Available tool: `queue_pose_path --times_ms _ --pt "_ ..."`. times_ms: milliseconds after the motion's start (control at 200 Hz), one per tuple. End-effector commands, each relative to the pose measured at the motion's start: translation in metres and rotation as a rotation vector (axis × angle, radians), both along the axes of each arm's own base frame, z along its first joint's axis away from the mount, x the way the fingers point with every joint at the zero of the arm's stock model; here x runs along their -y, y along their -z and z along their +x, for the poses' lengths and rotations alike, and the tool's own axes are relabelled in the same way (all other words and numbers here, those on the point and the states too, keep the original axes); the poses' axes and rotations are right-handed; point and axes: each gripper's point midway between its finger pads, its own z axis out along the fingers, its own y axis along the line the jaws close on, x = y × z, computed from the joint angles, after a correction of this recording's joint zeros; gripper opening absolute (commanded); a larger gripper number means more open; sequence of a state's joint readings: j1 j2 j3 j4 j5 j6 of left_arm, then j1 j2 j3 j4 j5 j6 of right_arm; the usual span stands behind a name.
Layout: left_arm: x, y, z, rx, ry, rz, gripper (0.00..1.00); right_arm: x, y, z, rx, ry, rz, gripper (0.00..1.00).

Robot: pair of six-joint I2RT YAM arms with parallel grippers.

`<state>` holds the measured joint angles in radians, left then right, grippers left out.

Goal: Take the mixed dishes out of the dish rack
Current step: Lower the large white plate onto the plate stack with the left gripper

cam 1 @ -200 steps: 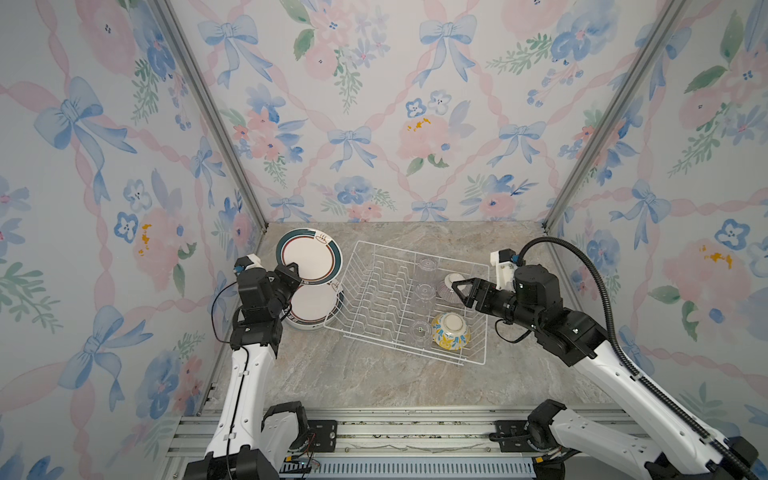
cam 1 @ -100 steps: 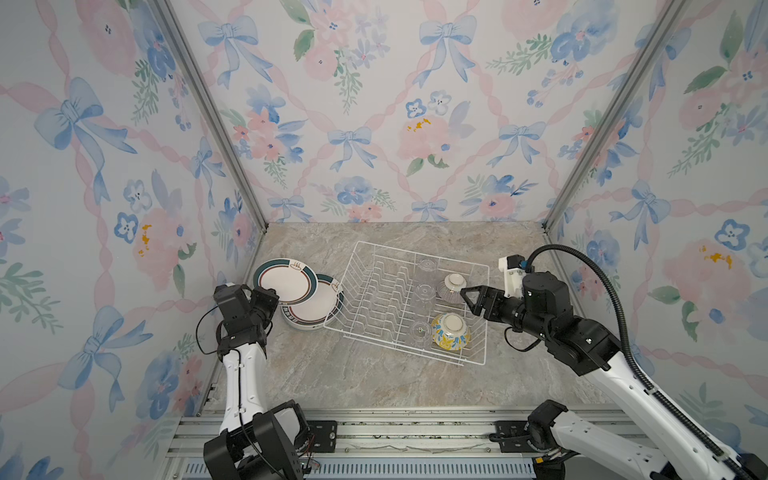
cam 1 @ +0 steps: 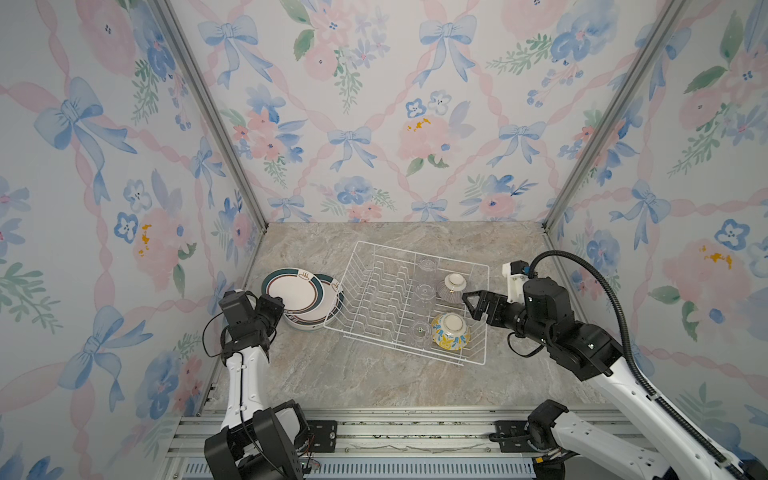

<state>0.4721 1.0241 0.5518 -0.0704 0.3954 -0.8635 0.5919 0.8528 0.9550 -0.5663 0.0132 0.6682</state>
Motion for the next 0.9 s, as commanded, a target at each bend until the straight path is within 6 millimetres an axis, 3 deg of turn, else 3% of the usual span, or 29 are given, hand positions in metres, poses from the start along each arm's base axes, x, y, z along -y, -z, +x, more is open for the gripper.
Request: queue_pose_path --times_ms 0,530,820,895 --pt "0.004 -0.002 0.003 0.026 0.039 0.016 0.0 0.004 0.009 -0.002 -0.015 0.012 -0.024 0.97" --pt "0.024 0.033 0.016 -0.076 0.165 -0.024 0.0 0.0 0.023 0.004 -0.048 0.021 -0.023 0.97" --pt "0.035 0.037 0.029 -0.098 0.224 -0.012 0.0 0.003 0.026 0.004 -0.052 0.031 -0.039 0.97" --pt "0.037 0.037 0.03 -0.098 0.238 -0.01 0.19 0.004 0.027 0.003 -0.052 0.032 -0.041 0.97"
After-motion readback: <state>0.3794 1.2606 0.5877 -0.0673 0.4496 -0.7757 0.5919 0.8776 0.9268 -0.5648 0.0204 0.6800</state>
